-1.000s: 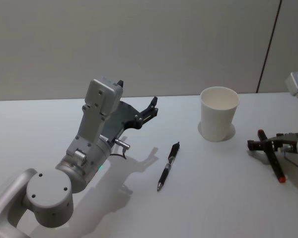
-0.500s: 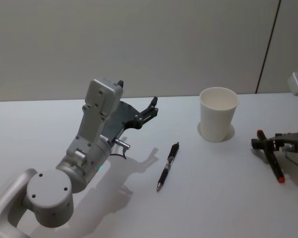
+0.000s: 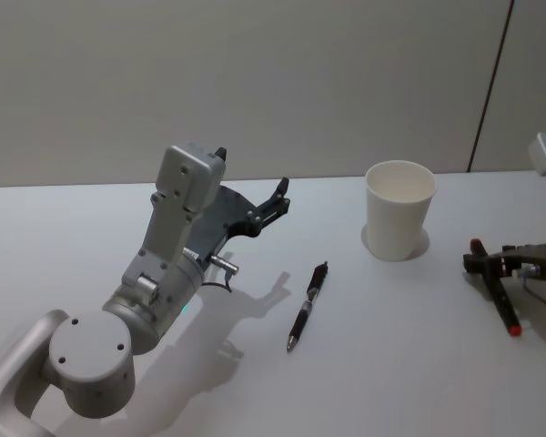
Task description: Place the pen into the pen holder.
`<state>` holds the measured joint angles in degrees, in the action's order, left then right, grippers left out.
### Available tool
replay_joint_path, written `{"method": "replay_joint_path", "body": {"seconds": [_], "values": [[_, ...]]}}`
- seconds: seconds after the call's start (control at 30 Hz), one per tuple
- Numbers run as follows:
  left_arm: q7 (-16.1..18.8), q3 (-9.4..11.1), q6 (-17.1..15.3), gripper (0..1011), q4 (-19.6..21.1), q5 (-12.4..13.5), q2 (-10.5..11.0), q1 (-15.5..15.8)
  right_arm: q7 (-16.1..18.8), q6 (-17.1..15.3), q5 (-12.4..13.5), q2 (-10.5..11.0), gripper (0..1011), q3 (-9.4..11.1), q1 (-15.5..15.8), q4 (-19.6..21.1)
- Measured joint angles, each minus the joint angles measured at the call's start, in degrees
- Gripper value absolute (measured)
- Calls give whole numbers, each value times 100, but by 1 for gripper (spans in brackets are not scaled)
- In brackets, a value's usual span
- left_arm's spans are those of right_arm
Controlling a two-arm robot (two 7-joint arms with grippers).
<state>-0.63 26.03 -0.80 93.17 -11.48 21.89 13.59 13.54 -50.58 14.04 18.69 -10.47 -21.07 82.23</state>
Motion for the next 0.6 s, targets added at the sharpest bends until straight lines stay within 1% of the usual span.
{"method": "replay_joint_path", "body": {"seconds": [0.6], "values": [[0,0,0,1001,0,0,0,0,8,2,1,0,577,-5,1,-14]]}}
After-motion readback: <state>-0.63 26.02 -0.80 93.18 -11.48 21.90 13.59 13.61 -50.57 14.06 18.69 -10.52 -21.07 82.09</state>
